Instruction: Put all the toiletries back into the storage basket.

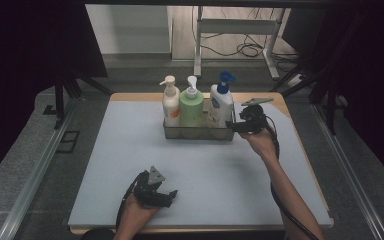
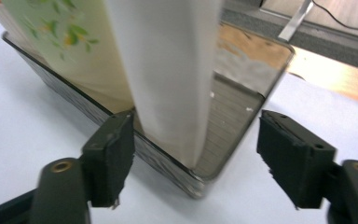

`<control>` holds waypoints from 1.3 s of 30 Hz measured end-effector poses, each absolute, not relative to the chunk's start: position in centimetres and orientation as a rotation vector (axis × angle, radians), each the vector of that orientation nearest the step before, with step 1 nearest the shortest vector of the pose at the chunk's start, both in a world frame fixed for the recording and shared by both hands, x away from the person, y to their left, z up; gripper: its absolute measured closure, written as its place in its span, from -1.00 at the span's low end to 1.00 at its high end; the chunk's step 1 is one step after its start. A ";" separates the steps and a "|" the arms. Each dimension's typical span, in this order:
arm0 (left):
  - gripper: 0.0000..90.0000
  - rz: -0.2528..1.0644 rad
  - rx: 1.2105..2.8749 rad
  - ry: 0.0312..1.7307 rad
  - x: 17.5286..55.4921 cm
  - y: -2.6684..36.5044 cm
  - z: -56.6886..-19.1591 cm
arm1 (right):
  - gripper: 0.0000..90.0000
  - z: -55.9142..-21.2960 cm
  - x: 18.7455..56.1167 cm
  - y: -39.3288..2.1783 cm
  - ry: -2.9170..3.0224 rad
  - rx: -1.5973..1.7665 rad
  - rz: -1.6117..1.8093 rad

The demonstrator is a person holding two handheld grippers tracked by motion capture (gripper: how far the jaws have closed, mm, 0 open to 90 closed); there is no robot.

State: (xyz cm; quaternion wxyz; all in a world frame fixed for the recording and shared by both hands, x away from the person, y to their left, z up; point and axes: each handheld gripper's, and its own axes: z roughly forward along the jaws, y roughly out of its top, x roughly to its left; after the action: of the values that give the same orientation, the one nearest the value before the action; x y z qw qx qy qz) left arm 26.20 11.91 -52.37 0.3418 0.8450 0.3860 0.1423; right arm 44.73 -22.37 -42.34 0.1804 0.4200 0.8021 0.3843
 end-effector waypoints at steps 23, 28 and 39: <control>-0.73 0.370 2.197 1.004 26.2 11.9 -52.4 | 1.00 -43.9 47.9 -22.3 2.227 1.306 1.034; -0.73 0.369 2.197 1.005 26.2 11.9 -52.4 | 1.00 -44.5 48.5 -22.0 2.238 1.327 1.029; -0.73 0.370 2.198 1.004 26.2 11.9 -52.4 | 1.00 -45.8 49.2 -21.1 2.268 1.352 1.023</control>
State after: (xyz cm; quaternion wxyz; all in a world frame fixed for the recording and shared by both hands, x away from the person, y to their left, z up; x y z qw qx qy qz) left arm 26.21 11.91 -52.36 0.3416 0.8451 0.3860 0.1422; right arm 49.24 -21.12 -45.82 0.1543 0.4717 0.7914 0.3568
